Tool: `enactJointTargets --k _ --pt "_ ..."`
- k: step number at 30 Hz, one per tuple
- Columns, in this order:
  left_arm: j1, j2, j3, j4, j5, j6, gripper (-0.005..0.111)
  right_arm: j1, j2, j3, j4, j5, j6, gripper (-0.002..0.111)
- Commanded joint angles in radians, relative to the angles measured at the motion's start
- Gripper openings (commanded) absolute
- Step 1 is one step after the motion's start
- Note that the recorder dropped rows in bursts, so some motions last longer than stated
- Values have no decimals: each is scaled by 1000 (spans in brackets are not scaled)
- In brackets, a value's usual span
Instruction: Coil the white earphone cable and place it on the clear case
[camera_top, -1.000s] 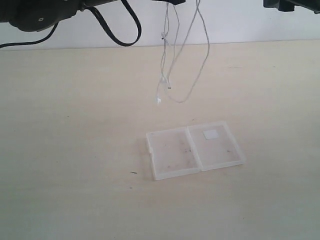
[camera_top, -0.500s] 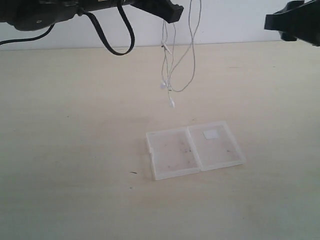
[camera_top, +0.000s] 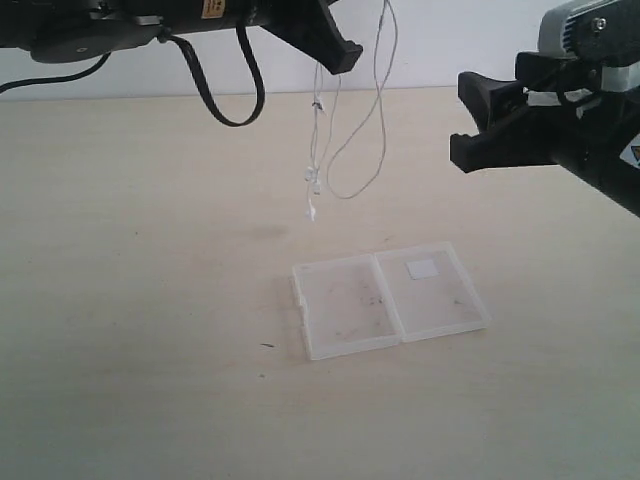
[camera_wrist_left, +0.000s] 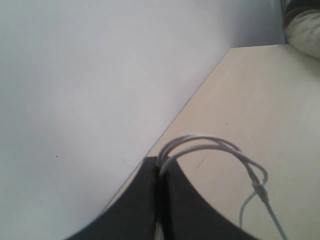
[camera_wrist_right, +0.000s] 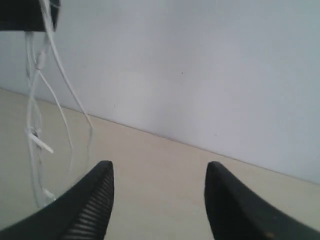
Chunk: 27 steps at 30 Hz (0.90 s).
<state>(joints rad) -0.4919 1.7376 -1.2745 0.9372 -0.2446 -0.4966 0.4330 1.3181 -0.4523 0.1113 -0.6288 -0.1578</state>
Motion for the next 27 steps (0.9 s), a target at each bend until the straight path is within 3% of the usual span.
enactJointTargets --k 1,9,17,27 --pt "-19 -8 -8 1 -2 21 0 4 -6 6 -92 -68 147 52" --pt "-29 -8 -8 -26 6 21 0 4 -4 6 -442 -87 360 72" --pt "-36 -6 -8 -103 10 18 0 4 19 6 -454 -119 362 72" --pt "-36 -4 -8 -161 18 18 0 4 191 -30 -402 -241 313 87"
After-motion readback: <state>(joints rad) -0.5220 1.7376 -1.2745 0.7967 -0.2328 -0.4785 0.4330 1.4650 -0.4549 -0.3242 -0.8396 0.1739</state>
